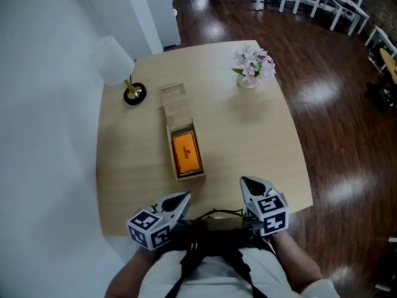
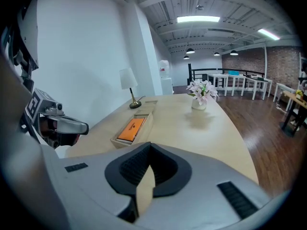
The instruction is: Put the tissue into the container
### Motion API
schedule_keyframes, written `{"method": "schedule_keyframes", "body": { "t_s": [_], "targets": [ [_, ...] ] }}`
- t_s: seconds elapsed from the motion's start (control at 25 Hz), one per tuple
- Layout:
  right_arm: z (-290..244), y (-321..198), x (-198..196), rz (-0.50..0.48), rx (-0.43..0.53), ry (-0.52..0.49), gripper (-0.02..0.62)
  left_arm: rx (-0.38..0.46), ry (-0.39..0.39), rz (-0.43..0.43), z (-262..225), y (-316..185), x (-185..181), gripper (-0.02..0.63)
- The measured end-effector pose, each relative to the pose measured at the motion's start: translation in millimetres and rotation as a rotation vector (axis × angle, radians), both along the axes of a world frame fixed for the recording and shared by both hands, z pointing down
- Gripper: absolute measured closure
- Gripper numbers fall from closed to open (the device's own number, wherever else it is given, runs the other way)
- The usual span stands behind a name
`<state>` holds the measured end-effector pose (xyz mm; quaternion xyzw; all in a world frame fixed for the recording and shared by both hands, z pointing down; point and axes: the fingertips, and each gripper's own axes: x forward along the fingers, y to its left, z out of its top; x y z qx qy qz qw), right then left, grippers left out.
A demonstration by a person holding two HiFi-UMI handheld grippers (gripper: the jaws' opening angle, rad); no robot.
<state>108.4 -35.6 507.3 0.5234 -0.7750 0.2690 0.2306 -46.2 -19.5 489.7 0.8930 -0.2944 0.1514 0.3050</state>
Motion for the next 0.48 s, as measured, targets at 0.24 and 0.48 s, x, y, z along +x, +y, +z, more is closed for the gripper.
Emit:
{"method": "schedule_keyframes", "body": {
  "t_s": [0.24,0.48],
  "targets": [
    [0.6,1.8,-5.0,-0.013,-0.003,0.009,0.595,-0.001,0.0,0.007,0.2,0.9,-2.0,0.606],
    [1.3,3.3,-9.3,-0.018,0.0,0.015,0.595,0.001,0.0,0.012,1.0,1.8,-4.1,0.606]
  ]
}}
